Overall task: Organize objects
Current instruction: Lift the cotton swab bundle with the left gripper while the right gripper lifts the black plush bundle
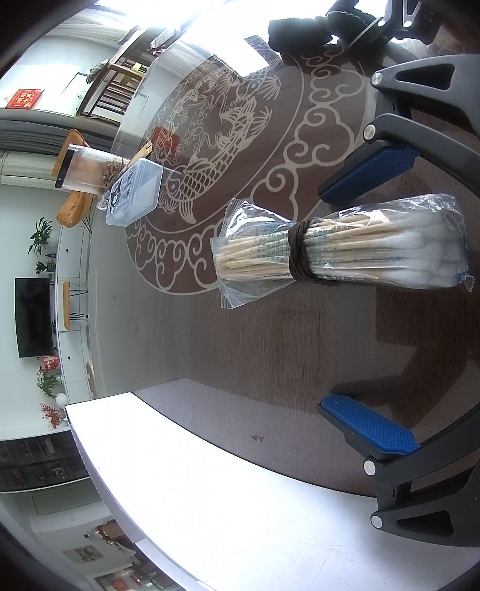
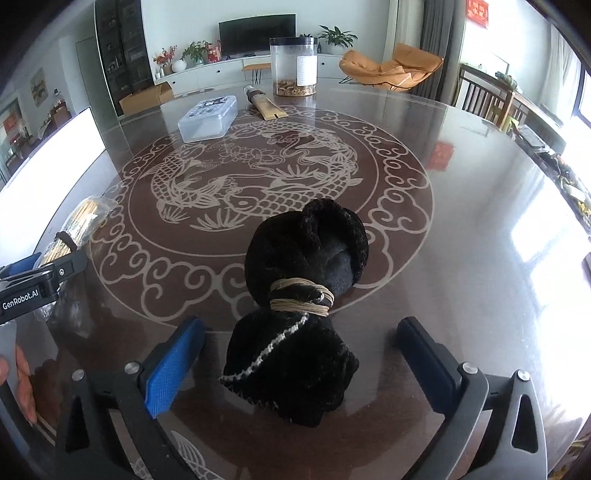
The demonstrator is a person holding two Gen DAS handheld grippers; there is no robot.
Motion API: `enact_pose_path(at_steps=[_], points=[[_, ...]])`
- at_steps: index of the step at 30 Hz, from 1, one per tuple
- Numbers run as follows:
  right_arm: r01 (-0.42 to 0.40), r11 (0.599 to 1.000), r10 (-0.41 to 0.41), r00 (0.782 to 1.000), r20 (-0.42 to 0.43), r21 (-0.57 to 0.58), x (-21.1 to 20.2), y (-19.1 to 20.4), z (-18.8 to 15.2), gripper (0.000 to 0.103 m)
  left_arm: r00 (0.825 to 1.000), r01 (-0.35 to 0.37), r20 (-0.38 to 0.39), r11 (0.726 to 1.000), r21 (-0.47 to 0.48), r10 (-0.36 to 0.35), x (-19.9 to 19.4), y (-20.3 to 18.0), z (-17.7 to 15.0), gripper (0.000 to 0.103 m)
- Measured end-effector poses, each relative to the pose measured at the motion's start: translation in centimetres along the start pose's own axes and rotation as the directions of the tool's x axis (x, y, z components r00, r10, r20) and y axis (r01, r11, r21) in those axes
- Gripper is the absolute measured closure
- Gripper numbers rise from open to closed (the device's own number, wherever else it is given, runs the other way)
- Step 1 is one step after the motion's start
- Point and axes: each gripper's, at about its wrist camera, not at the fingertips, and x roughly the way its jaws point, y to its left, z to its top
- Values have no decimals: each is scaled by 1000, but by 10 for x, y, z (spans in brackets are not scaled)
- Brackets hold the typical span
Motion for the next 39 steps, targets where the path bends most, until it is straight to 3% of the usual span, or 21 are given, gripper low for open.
enact_pose_path(at_steps=[29, 31, 35, 39], points=[[2, 1000, -2, 1000, 1, 1, -1, -1, -2, 0, 1000, 3, -5, 1000, 4, -3, 2, -1, 0, 0], [2, 1000, -2, 1000, 1, 1, -1, -1, -2, 0, 998, 30, -58, 999, 28, -28, 4, -2, 5, 0], [1, 1000, -1, 1000, 1, 1, 0, -1, -2, 0, 977, 90, -201, 989, 121, -65, 8, -3, 16, 0], [1, 1000, -1, 1000, 1, 2, 0, -1, -2, 0, 975, 121, -206, 978, 170, -84, 5, -4, 14, 0]])
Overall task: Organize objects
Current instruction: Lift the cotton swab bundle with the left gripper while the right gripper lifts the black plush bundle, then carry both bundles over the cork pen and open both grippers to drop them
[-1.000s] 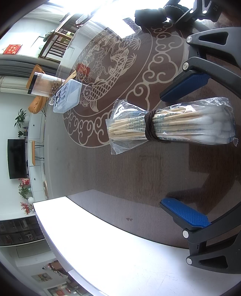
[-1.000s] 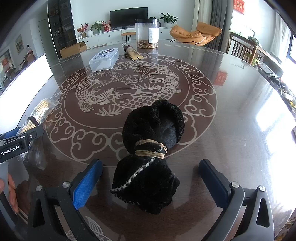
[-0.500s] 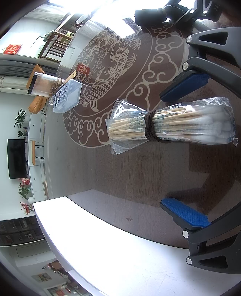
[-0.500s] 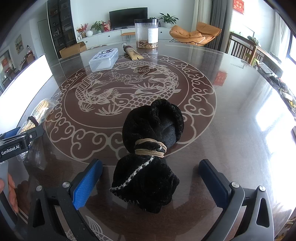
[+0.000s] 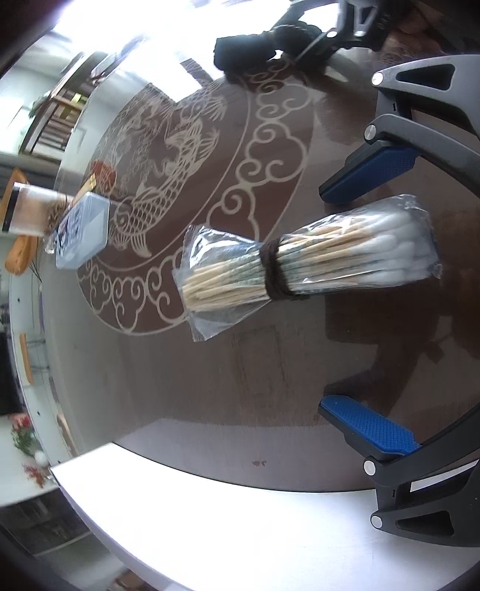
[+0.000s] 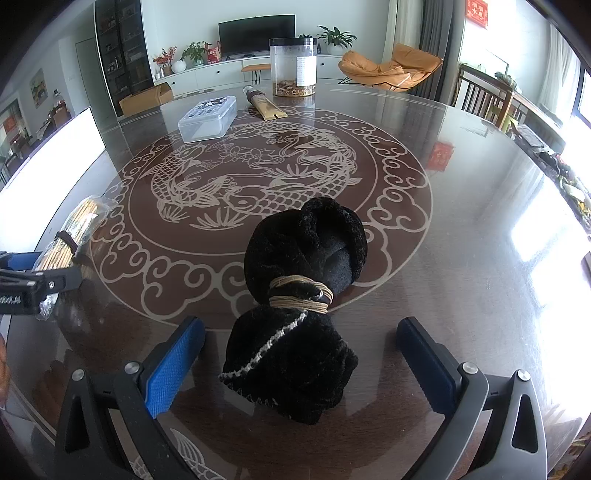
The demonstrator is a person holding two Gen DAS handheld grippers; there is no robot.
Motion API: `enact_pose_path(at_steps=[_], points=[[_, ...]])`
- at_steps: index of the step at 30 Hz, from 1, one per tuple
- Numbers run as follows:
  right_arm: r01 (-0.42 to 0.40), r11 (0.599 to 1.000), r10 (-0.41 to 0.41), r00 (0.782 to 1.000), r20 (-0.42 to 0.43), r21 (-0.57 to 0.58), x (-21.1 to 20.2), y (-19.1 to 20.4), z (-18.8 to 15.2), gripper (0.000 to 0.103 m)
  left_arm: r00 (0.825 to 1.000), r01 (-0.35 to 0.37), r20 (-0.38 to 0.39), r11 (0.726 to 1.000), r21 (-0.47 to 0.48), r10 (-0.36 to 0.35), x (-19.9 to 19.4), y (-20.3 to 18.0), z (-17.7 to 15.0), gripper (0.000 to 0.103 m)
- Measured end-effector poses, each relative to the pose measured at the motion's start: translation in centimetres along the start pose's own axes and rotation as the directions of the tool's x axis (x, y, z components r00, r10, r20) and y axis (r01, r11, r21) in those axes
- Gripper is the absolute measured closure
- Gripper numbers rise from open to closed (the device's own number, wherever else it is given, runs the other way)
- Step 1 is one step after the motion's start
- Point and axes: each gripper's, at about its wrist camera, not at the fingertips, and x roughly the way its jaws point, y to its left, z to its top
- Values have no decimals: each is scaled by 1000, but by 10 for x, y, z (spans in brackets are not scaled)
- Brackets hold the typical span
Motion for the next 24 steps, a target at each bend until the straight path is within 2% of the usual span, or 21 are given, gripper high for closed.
enact_pose_path(at_steps=[1, 2, 3, 4, 5, 10, 12, 14, 15, 16, 17, 18, 21, 24], points=[[0, 1000, 0, 1000, 0, 0, 0, 0, 0, 0, 1000, 1, 16, 1000, 1, -1, -1, 0, -2, 0], [0, 1000, 0, 1000, 0, 0, 0, 0, 0, 0, 999, -4, 42, 1000, -3, 5, -3, 0, -3, 6], [0, 1000, 0, 1000, 0, 0, 0, 0, 0, 0, 997, -5, 78, 1000, -7, 5, -7, 0, -5, 28], [0, 1000, 0, 1000, 0, 0, 0, 0, 0, 0, 994, -5, 106, 1000, -5, 5, -12, -1, -6, 57], [0, 1000, 0, 1000, 0, -1, 0, 0, 0, 0, 993, 1, 117, 1000, -2, -1, -14, -2, -6, 72], [-26, 999, 25, 999, -31, -35, 3, -2, 4, 0, 986, 74, 150, 996, -40, -67, -22, -1, -24, 73], [-61, 995, 52, 991, -120, -74, 6, -4, 12, 0, 983, 91, 164, 995, -40, -84, -26, -4, -38, 73], [-79, 996, 69, 976, -204, -44, 8, -8, 19, 1, 980, 80, 183, 997, -16, -76, -32, -12, -51, 73], [-98, 995, 95, 970, -224, -5, 7, -12, 22, 5, 979, 81, 190, 997, -5, -78, -36, -15, -58, 73], [-105, 994, 106, 970, -217, 12, 4, -13, 25, 31, 978, 85, 194, 996, 0, -83, -37, -19, -62, 73], [-80, 997, 76, 977, -200, -9, 0, -12, 27, 71, 976, 92, 199, 996, 4, -91, -40, -20, -67, 73], [-66, 998, 59, 977, -204, -25, -2, -11, 28, 71, 973, 103, 209, 995, 6, -102, -44, -22, -70, 73], [-104, 995, 104, 977, -187, 8, -17, -10, 29, 72, 957, 136, 256, 991, 10, -134, -65, -21, -78, 73], [-140, 990, 137, 980, -143, -13, -43, 4, 33, 72, 932, 189, 318, 982, -11, -176, -96, -13, -82, 73]])
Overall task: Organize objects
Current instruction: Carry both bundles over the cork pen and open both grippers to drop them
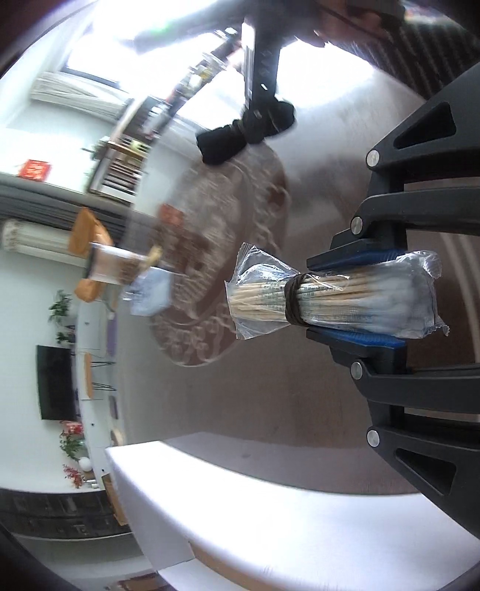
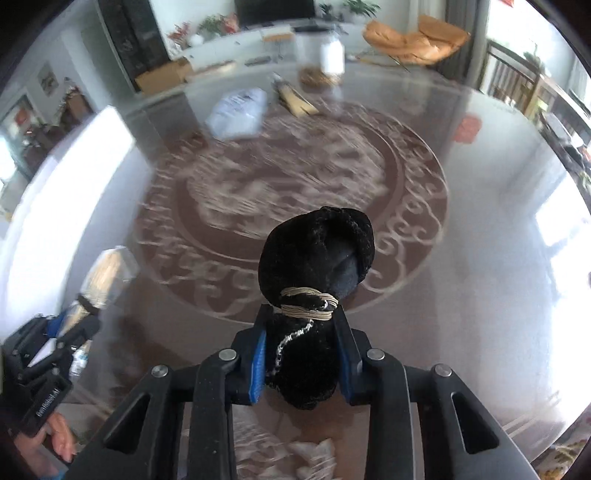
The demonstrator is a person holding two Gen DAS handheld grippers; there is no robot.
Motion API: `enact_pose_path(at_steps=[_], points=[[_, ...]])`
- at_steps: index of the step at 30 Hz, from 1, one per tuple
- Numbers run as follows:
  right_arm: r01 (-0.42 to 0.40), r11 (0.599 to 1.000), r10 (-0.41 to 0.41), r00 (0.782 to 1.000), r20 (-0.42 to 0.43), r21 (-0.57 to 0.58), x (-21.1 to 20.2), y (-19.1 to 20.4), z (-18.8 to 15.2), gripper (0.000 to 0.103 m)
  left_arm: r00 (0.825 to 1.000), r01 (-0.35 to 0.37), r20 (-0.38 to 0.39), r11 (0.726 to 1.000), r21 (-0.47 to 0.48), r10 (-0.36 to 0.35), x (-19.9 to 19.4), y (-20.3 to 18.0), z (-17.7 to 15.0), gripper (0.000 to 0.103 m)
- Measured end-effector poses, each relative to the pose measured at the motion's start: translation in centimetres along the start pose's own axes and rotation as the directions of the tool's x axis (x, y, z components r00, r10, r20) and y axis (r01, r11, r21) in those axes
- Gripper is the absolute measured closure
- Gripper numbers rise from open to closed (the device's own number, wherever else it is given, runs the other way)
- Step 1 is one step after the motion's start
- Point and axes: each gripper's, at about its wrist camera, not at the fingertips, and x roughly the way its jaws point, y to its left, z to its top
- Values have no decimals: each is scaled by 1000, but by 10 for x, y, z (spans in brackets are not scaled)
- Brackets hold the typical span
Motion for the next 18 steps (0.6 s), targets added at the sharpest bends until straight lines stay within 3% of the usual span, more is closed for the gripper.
enact_pose_path(at_steps=[8, 12, 15, 18], points=[[-84, 986, 104, 986, 131, -146, -66, 85, 22, 72, 983, 15, 181, 995, -100, 3, -99, 43, 19, 73], [-165, 961, 201, 967, 153, -220, -83, 141, 34, 72, 962, -68, 250, 984, -163, 108, -153, 90, 22, 73], [-270, 916, 319, 938, 133, -297, -92, 200, 38, 71, 949, -164, 229, 958, -236, 219, -175, 139, 17, 73], [-381, 848, 435, 897, 74, -369, -93, 264, 39, 71, 942, -259, 130, 918, -299, 308, -175, 189, 5, 72]])
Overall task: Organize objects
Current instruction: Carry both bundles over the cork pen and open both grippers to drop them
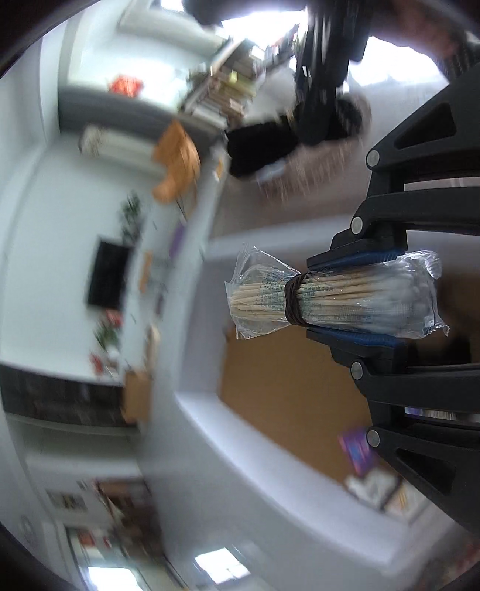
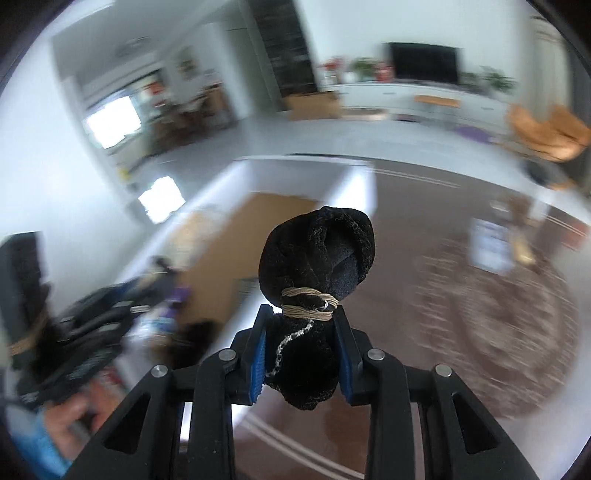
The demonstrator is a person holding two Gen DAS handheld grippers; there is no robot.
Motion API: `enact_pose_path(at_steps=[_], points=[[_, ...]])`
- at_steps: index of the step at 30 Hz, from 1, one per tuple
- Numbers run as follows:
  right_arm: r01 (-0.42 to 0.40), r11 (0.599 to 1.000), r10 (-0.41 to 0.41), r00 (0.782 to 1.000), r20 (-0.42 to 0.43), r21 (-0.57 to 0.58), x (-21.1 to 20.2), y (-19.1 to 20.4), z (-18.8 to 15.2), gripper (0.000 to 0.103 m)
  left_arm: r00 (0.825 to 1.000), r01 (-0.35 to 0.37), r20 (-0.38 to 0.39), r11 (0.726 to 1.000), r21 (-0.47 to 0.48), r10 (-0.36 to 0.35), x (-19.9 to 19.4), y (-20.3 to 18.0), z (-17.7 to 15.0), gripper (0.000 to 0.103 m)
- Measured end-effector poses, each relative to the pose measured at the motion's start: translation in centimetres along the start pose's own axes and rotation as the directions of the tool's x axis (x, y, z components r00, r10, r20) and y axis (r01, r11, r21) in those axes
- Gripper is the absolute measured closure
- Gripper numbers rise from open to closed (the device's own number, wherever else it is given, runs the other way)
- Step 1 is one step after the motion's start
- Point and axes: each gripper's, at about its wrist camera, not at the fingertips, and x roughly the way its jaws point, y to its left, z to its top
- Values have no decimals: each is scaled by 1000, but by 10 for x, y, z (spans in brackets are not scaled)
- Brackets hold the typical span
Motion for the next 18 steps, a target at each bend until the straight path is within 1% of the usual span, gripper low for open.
enact_pose_path(at_steps=[1, 2, 3, 4, 5, 6, 7, 9, 10, 11, 12, 14, 16, 18], points=[[-37, 999, 37, 999, -5, -13, 9, 16, 4, 70, 999, -41, -32, 999, -10, 41, 7, 13, -2, 70], [-78, 997, 78, 997, -12, -24, 20, 30, 8, 65, 993, -89, -79, 996, -13, 88, 18, 25, -5, 67], [-115, 993, 115, 993, -25, -36, 33, 46, 10, 59, 985, -130, -119, 991, -14, 127, 27, 36, -9, 56], [-138, 989, 136, 990, -45, -45, 46, 55, 12, 40, 978, -156, -144, 987, -20, 152, 31, 45, -12, 41], [-151, 987, 148, 986, -72, -48, 58, 64, 12, 24, 973, -178, -154, 984, -29, 171, 31, 52, -16, 34], [-161, 986, 156, 984, -89, -41, 68, 70, 10, 23, 971, -193, -148, 980, -41, 185, 29, 58, -20, 27], [-172, 984, 169, 982, -89, -34, 72, 72, 8, 23, 971, -206, -135, 977, -56, 197, 26, 63, -27, 25], [-169, 985, 167, 983, -71, -28, 70, 67, 3, 23, 973, -204, -124, 977, -70, 194, 23, 64, -31, 23], [-154, 988, 152, 987, -52, -28, 66, 60, 0, 21, 975, -195, -120, 978, -73, 185, 21, 61, -32, 23], [-118, 993, 117, 993, -24, -29, 60, 50, -4, 16, 977, -187, -117, 980, -73, 177, 20, 58, -33, 23], [-86, 996, 86, 996, -2, -28, 54, 41, -8, 14, 981, -170, -109, 983, -70, 162, 20, 50, -31, 23], [-5, 1000, 6, 999, 50, -16, 41, 18, -19, 8, 990, -115, -83, 992, -53, 110, 15, 29, -30, 23], [96, 995, -98, 992, 85, 21, 28, -19, -35, 6, 998, -35, -57, 999, -16, 34, 11, -8, -25, 23], [203, 976, -210, 974, 81, 78, 21, -65, -62, 6, 997, 64, -43, 997, 38, -62, 0, -46, -23, 22]])
